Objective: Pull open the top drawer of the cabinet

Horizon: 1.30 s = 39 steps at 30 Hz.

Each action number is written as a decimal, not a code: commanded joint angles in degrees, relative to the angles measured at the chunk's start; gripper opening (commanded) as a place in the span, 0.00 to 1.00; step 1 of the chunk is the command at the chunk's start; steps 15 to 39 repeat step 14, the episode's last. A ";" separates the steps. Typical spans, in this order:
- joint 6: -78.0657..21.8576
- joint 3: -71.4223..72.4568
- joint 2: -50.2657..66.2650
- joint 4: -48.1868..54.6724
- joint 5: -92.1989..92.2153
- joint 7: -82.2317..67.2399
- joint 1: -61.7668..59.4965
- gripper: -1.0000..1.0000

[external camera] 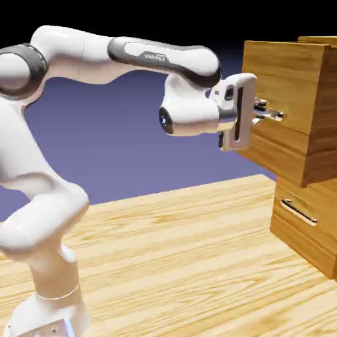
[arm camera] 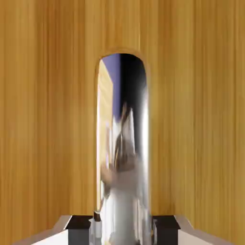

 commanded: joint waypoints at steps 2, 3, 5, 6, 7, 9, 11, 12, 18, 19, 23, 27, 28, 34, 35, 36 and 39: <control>0.19 -3.24 -2.63 -2.82 -0.91 1.04 3.51 0.00; 0.32 -4.56 -4.63 -4.68 -1.49 1.88 4.95 0.00; 0.95 -8.29 -6.93 -7.13 -1.40 1.05 9.10 0.00; 1.27 -10.21 -6.92 -7.37 -0.54 -0.68 11.18 0.00; 1.58 -12.14 -6.52 -7.29 0.61 -2.86 13.25 0.00; 2.22 -14.91 -7.47 -8.33 1.55 -4.81 16.30 0.00; 2.25 -13.92 -9.35 -9.70 0.05 -2.28 15.34 0.00; 2.25 -13.92 -9.35 -9.70 0.05 -2.28 15.34 1.00; 2.87 -14.82 -11.42 -11.25 -0.56 -1.68 16.51 1.00; 2.87 -14.82 -11.42 -11.25 -0.56 -1.68 16.51 1.00; 2.87 -14.82 -11.42 -11.25 -0.56 -1.68 16.51 1.00; 2.87 -14.82 -11.42 -11.25 -0.56 -1.68 16.51 1.00; 2.87 -14.82 -11.42 -11.25 -0.56 -1.68 16.51 1.00; 2.87 -14.82 -11.42 -11.25 -0.56 -1.68 16.51 1.00; 2.87 -14.82 -11.42 -11.25 -0.56 -1.68 16.51 1.00; 2.87 -14.82 -11.42 -11.25 -0.56 -1.68 16.51 1.00; 2.87 -14.82 -11.42 -11.25 -0.56 -1.68 16.51 1.00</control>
